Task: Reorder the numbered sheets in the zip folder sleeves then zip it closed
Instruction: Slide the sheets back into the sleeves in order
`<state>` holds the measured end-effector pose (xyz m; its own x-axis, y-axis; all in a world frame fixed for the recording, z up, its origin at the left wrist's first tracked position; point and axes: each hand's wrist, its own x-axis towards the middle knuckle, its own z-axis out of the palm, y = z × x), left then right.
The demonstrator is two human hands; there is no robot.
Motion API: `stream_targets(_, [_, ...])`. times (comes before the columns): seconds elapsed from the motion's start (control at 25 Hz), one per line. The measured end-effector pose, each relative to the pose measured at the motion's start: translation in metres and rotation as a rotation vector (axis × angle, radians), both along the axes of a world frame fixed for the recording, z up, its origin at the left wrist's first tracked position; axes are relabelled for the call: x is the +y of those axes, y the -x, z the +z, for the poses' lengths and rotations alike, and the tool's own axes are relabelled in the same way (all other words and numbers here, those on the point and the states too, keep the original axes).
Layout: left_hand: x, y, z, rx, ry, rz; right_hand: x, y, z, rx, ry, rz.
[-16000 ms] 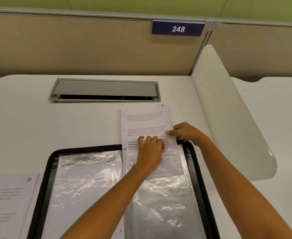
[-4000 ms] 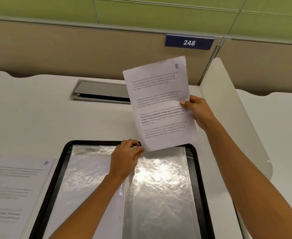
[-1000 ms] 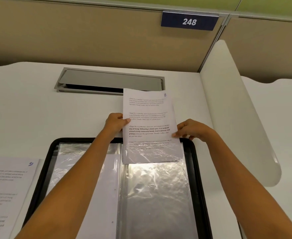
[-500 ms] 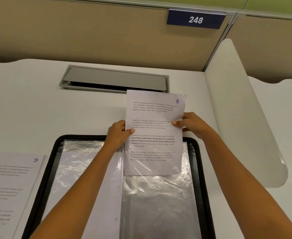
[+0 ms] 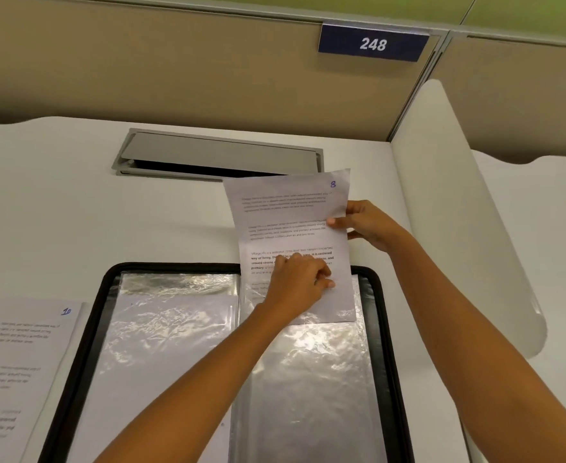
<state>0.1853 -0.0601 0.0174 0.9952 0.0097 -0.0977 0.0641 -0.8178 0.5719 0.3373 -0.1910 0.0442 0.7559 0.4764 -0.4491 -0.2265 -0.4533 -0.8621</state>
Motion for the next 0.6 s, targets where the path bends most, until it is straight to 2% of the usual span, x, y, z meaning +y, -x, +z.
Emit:
stream_targets(0.32, [-0.02, -0.005, -0.003, -0.106, -0.109, 0.107, -0.011, 0.006, -0.013, 0.149, 0.103, 0.125])
stream_targets(0.6, [-0.029, -0.004, -0.006, -0.129, -0.041, 0.108, -0.023, 0.003, -0.004, 0.253, 0.398, 0.406])
